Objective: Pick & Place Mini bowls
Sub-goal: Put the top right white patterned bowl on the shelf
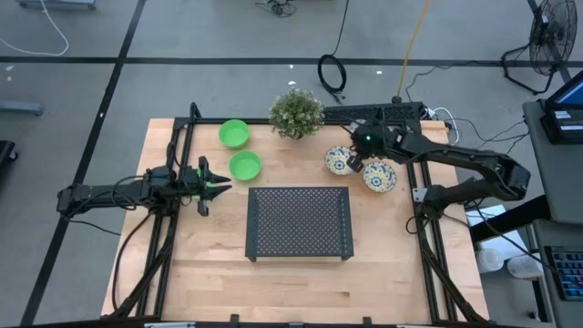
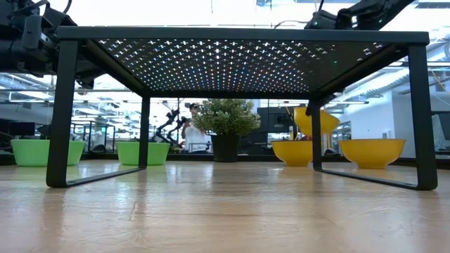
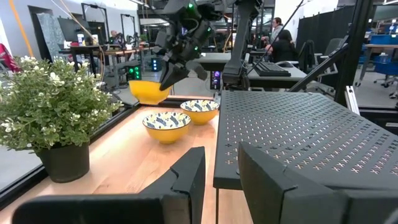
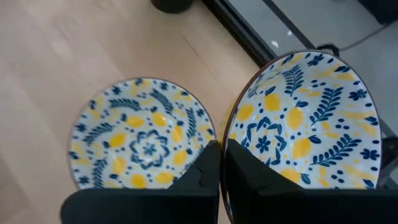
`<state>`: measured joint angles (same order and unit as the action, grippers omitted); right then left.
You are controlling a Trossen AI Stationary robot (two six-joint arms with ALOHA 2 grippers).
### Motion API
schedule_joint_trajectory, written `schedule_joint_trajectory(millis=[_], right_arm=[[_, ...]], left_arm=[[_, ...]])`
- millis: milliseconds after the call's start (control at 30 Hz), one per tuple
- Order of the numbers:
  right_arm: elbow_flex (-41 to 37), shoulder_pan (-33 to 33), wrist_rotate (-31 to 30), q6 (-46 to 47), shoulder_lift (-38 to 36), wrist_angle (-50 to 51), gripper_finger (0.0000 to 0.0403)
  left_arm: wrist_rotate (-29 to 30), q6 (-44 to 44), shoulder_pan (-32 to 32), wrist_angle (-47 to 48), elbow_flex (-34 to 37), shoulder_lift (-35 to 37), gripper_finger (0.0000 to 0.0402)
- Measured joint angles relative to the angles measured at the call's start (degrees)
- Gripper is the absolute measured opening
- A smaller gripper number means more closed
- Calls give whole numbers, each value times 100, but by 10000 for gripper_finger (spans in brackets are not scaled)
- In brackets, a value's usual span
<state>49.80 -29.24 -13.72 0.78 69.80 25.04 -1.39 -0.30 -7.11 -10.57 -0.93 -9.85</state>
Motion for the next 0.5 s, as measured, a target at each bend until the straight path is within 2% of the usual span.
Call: schedule_joint_trajectory(millis=[500], right_arm=[[0, 874, 1, 17, -181, -472, 0]], left_arm=[[0, 0, 2, 0, 0, 0, 99]])
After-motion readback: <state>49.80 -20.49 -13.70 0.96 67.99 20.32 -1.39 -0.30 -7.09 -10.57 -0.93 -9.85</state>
